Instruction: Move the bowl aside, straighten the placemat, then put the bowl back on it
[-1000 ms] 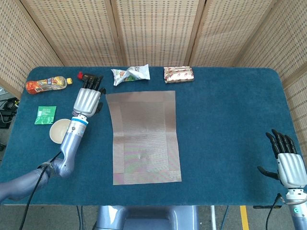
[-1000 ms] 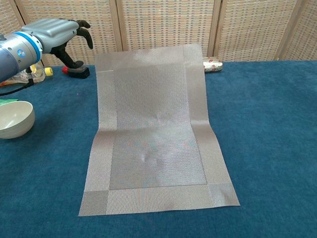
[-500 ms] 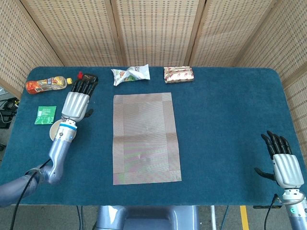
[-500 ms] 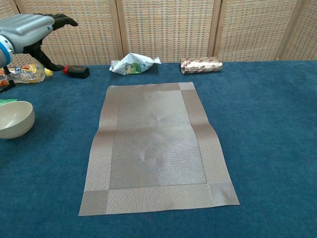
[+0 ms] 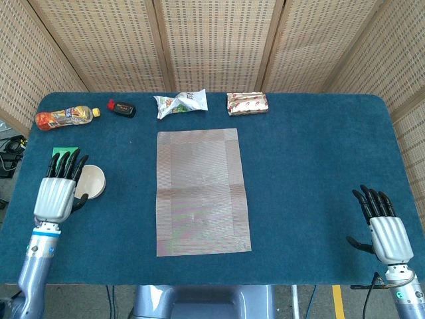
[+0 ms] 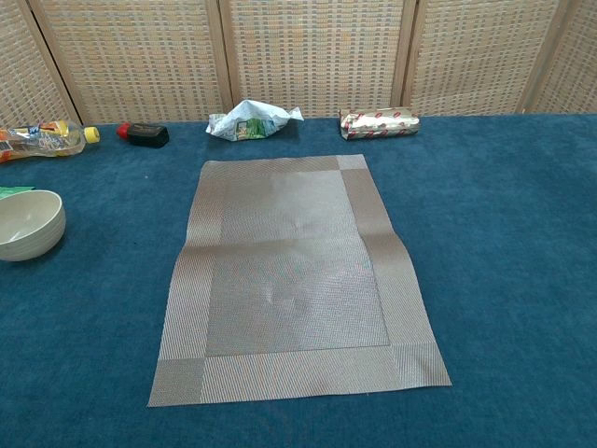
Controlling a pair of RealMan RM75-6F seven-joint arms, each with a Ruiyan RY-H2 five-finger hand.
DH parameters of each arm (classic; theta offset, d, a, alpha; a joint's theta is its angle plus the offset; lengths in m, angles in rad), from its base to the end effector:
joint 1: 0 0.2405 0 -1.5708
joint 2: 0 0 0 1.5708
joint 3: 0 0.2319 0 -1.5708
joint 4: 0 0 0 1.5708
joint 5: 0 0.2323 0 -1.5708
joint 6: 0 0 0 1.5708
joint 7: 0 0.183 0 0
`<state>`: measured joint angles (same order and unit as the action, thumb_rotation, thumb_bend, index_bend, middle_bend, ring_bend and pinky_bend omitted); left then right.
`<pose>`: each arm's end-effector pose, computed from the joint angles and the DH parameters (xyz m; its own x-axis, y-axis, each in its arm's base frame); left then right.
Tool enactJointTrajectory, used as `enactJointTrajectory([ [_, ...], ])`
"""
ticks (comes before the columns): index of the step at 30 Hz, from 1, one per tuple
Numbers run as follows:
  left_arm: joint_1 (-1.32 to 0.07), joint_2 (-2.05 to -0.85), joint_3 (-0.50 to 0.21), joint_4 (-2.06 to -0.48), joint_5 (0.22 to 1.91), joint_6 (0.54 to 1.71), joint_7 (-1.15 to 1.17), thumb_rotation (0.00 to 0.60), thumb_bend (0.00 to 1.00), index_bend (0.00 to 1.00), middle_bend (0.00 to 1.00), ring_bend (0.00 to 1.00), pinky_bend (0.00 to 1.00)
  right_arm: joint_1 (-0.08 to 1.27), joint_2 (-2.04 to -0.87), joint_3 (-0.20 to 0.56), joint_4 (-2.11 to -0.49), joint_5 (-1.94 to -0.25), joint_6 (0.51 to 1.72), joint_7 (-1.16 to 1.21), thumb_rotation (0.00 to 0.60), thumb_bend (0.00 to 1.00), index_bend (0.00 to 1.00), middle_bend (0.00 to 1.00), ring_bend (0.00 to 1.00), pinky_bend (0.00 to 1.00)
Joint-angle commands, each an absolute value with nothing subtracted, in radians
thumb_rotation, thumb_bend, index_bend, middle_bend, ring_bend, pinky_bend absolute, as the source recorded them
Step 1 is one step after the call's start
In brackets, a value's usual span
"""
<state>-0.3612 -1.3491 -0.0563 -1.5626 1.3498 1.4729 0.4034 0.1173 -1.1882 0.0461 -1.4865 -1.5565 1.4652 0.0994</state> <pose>-0.2315 0.2921 0.0671 0.5709 -0.0851 0.8166 0.8096 -0.1067 -0.5772 -0.3026 -0.2303 0.1116 0.3611 -0.0153 0.9324 -0.9296 -0.0854 0.3586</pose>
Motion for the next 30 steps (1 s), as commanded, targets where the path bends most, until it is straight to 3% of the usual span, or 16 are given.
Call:
enactJointTrajectory([
  [1, -0.293, -1.336, -0.01, -1.577, 1.396, 1.545, 0.36, 0.6, 0.24, 0.08, 0.0, 0.0, 0.0, 0.118, -1.19, 0.043, -1.486, -1.564, 1.469, 0.096, 0.6, 0.06, 0.02, 0.0, 0.0, 0.0],
  [12, -0.151, -1.306, 0.067, -1.54, 1.468, 1.685, 0.28, 0.6, 0.23, 0.07, 0.0, 0.0, 0.0, 0.122, -1.205, 0.026, -1.488, -1.607, 1.48, 0.077, 0.6, 0.02, 0.02, 0.0, 0.0, 0.0],
  [21, -0.13, -1.282, 0.053, -1.547, 1.482, 1.68, 0.237, 0.6, 0.23, 0.07, 0.0, 0.0, 0.0, 0.199, -1.248, 0.01, -1.588, -1.733, 1.43, -0.001, 0.6, 0.0, 0.03, 0.0, 0.0, 0.0],
  [30, -0.115, -1.265, 0.026, -1.551, 1.485, 1.663, 0.202, 0.6, 0.23, 0.07, 0.0, 0.0, 0.0, 0.3, -1.391, 0.023, -1.695, -1.742, 1.273, -0.165, 0.6, 0.0, 0.03, 0.0, 0.0, 0.0],
])
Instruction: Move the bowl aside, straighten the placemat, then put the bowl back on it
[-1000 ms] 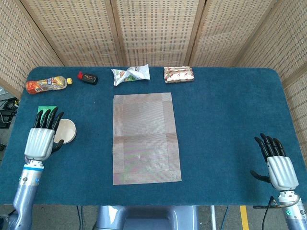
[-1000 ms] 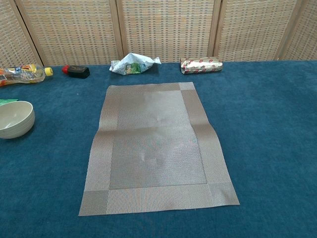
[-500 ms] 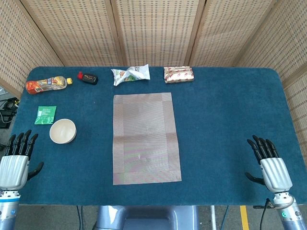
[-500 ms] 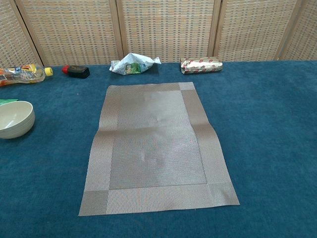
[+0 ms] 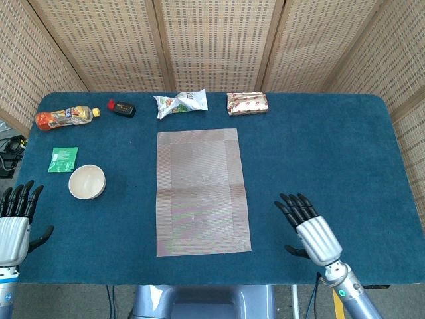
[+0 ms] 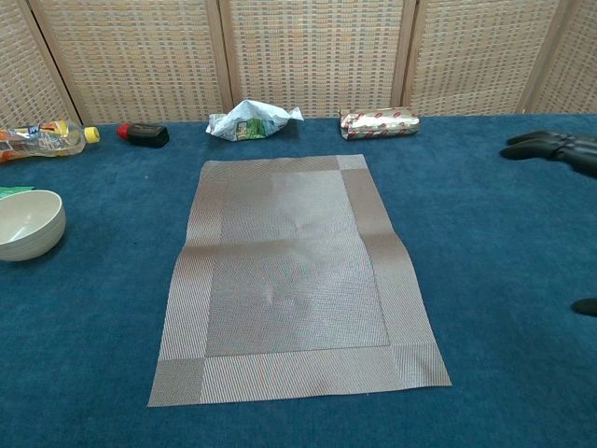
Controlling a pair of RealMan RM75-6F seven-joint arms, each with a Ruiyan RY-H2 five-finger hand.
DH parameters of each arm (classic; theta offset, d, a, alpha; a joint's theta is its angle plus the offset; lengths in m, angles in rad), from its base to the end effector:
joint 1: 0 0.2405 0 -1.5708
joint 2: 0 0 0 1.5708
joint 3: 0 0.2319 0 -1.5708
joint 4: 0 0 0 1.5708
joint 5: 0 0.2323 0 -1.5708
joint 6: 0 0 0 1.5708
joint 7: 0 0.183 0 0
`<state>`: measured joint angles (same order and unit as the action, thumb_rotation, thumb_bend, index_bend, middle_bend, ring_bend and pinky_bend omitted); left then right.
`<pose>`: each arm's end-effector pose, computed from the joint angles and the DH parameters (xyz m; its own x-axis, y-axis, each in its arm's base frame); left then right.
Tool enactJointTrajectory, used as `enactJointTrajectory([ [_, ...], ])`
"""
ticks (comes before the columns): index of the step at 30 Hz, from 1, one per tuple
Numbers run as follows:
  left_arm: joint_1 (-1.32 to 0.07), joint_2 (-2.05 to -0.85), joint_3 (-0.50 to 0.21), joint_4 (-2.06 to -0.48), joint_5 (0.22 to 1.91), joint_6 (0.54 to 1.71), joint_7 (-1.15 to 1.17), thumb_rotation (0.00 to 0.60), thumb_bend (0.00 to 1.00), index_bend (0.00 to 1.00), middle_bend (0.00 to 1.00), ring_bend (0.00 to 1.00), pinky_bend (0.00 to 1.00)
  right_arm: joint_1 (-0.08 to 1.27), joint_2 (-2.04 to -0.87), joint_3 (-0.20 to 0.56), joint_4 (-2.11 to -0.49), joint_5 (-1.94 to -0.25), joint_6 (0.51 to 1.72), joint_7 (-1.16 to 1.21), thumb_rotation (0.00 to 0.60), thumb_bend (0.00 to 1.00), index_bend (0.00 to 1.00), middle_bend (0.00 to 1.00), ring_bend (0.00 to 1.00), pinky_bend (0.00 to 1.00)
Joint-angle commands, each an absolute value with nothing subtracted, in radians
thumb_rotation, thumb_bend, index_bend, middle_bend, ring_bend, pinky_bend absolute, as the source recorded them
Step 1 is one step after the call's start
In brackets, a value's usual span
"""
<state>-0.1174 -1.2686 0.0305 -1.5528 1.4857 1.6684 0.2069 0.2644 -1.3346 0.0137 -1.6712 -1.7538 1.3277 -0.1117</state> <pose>-0.2826 0.2094 0.1056 0.5000 -0.1072 0.8594 0.8641 -0.0049 -0.5033 -0.1757 -0.2323 0.0189 0.3258 -0.1206 0.9377 -0.8610 -0.4476 0.2416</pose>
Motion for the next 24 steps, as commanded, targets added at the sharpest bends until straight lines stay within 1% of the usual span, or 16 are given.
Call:
enactJointTrajectory([
  [1, -0.114, -1.264, 0.023, -1.55, 1.484, 1.66, 0.199, 0.6, 0.23, 0.07, 0.0, 0.0, 0.0, 0.308, -1.409, 0.025, -1.695, -1.732, 1.258, -0.176, 0.6, 0.0, 0.03, 0.0, 0.0, 0.0],
  [7, -0.11, -1.26, 0.006, -1.544, 1.477, 1.639, 0.185, 0.6, 0.23, 0.07, 0.0, 0.0, 0.0, 0.34, -1.509, 0.021, -1.664, -1.682, 1.185, -0.21, 0.6, 0.0, 0.05, 0.0, 0.0, 0.0],
  [14, -0.109, -1.26, -0.008, -1.54, 1.464, 1.608, 0.185, 0.6, 0.23, 0.07, 0.0, 0.0, 0.0, 0.351, -1.636, -0.003, -1.566, -1.681, 1.173, -0.205, 0.6, 0.02, 0.1, 0.0, 0.0, 0.0],
  [24, -0.106, -1.262, -0.025, -1.529, 1.456, 1.582, 0.18, 0.6, 0.23, 0.07, 0.0, 0.0, 0.0, 0.359, -1.699, 0.007, -1.467, -1.616, 1.154, -0.187, 0.6, 0.02, 0.11, 0.0, 0.0, 0.0],
])
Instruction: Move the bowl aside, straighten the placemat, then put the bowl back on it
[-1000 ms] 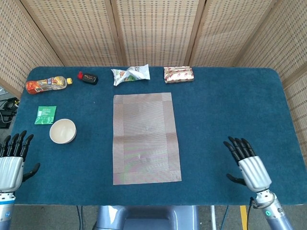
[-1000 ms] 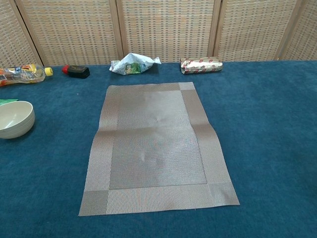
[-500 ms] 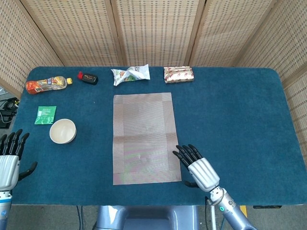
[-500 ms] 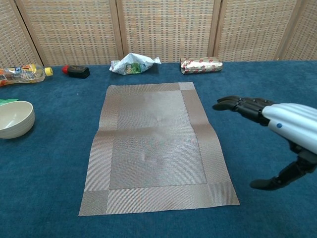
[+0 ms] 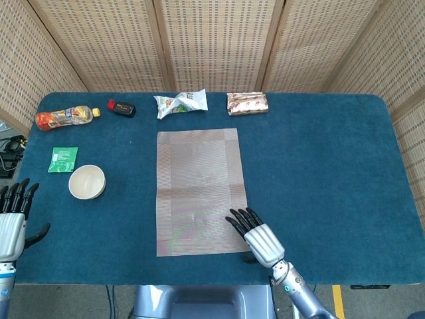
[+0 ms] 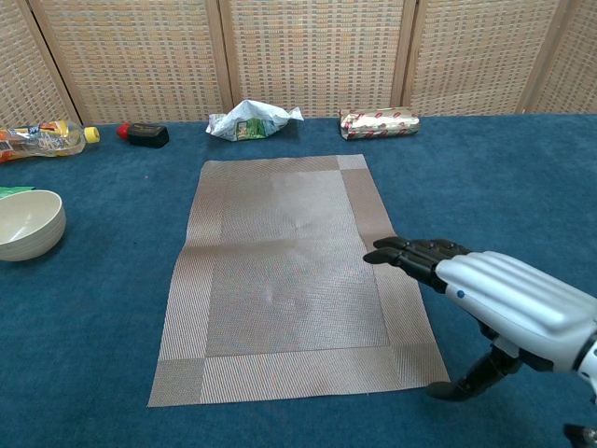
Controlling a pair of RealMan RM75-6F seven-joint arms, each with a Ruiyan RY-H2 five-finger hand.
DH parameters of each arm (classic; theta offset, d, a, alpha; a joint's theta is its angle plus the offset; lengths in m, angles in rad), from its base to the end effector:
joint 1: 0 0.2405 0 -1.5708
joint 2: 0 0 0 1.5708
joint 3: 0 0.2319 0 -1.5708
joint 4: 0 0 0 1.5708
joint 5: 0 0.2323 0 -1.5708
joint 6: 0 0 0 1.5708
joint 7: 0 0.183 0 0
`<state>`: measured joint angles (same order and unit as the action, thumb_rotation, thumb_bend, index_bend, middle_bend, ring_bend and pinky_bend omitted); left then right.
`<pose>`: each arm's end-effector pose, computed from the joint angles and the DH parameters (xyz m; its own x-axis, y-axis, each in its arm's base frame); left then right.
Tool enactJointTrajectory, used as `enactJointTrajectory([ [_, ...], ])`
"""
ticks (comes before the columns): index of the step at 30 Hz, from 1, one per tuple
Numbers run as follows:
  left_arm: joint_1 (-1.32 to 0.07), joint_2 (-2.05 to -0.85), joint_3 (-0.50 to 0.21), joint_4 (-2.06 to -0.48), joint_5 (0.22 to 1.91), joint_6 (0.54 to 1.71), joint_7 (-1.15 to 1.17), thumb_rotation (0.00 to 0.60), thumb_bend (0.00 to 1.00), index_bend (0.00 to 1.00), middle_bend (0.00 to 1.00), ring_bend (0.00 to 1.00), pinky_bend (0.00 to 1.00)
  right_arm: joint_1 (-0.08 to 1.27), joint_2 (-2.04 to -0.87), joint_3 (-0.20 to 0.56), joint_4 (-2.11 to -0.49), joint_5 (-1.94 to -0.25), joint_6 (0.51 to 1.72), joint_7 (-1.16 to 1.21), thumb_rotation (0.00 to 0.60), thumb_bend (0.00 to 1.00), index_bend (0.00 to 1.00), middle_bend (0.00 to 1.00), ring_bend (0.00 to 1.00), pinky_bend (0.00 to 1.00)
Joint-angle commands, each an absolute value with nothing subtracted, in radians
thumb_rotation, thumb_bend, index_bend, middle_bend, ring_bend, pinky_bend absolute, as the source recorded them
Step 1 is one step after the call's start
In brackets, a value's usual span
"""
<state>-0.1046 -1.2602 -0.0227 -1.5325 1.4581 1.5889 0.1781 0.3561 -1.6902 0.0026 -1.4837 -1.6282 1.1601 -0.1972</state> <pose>-0.2959 0.2190 0.1072 0.4988 -0.0724 0.8637 0.8666 0.0284 -0.4981 -0.1389 -0.2312 -0.0916 0.3085 -0.2878 0.9066 -0.8718 -0.4669 0.1484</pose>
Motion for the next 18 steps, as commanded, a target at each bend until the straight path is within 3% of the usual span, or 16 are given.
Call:
enactJointTrajectory([
  [1, -0.106, -1.263, -0.026, -1.528, 1.454, 1.576, 0.181, 0.6, 0.23, 0.07, 0.0, 0.0, 0.0, 0.361, -1.702, 0.009, -1.458, -1.61, 1.151, -0.183, 0.6, 0.02, 0.11, 0.0, 0.0, 0.0],
  [18, -0.108, -1.28, -0.047, -1.51, 1.437, 1.54, 0.194, 0.6, 0.23, 0.07, 0.0, 0.0, 0.0, 0.385, -1.71, 0.007, -1.424, -1.542, 1.102, -0.168, 0.6, 0.02, 0.11, 0.0, 0.0, 0.0],
])
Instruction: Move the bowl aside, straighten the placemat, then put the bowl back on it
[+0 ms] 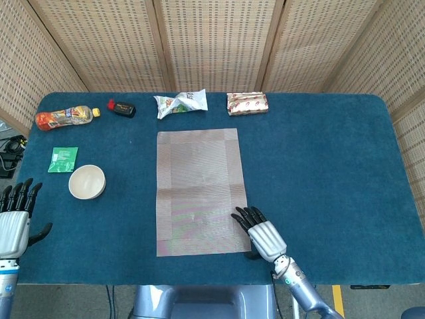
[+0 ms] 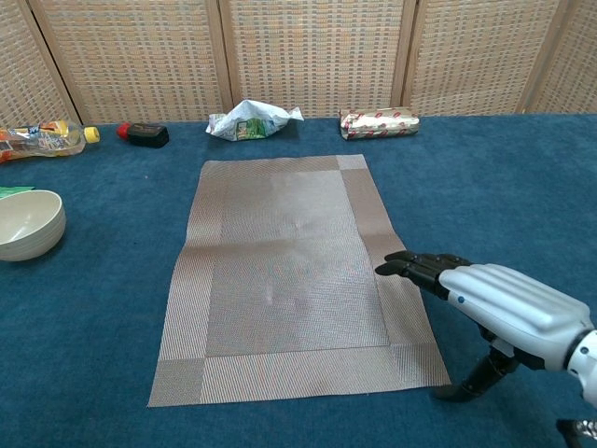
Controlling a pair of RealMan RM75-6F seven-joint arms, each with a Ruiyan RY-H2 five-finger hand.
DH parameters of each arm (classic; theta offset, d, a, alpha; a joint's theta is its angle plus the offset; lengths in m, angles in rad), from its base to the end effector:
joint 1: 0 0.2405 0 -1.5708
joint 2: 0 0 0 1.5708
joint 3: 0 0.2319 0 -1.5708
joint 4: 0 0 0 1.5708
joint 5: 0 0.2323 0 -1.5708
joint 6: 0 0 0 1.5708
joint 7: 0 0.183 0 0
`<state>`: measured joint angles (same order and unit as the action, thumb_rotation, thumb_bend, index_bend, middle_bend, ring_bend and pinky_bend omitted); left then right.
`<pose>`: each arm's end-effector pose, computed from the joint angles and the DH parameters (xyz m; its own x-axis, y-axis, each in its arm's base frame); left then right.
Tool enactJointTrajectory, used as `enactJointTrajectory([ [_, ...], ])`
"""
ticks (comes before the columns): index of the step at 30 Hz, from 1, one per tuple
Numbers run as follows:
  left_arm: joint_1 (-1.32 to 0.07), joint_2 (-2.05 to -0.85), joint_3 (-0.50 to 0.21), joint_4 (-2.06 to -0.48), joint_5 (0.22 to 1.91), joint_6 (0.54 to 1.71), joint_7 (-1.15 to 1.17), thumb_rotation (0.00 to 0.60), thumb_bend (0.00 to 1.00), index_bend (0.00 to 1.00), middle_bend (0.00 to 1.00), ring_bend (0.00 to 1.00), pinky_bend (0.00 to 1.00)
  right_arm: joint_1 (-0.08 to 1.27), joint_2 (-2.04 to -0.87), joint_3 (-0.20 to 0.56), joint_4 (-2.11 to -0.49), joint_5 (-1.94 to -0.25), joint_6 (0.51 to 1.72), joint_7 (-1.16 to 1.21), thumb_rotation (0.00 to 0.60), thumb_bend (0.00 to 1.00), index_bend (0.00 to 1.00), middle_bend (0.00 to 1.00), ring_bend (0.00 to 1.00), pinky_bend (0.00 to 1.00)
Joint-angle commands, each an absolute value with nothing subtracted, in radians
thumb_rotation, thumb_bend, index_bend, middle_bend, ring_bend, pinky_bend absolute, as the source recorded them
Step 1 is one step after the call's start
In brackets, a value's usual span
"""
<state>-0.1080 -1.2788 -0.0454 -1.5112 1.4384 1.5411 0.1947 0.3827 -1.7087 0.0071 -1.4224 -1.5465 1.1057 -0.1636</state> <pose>-0.3016 0.2257 0.1005 0.5127 -0.0451 0.8574 0.8584 0.0428 -0.5111 -0.1581 -0.2423 -0.1045 0.3137 -0.3484 0.8833 -0.8977 -0.4120 0.1563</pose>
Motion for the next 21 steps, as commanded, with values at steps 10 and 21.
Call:
enactJointTrajectory([
  [10, -0.105, -1.281, -0.055, -1.507, 1.435, 1.534, 0.19, 0.6, 0.23, 0.07, 0.0, 0.0, 0.0, 0.392, -1.719, 0.01, -1.423, -1.503, 1.083, -0.198, 0.6, 0.07, 0.11, 0.0, 0.0, 0.0],
  [21, -0.105, -1.28, -0.061, -1.506, 1.431, 1.521, 0.186, 0.6, 0.23, 0.07, 0.0, 0.0, 0.0, 0.387, -1.769, -0.011, -1.319, -1.606, 1.197, -0.087, 0.6, 0.44, 0.13, 0.0, 0.0, 0.04],
])
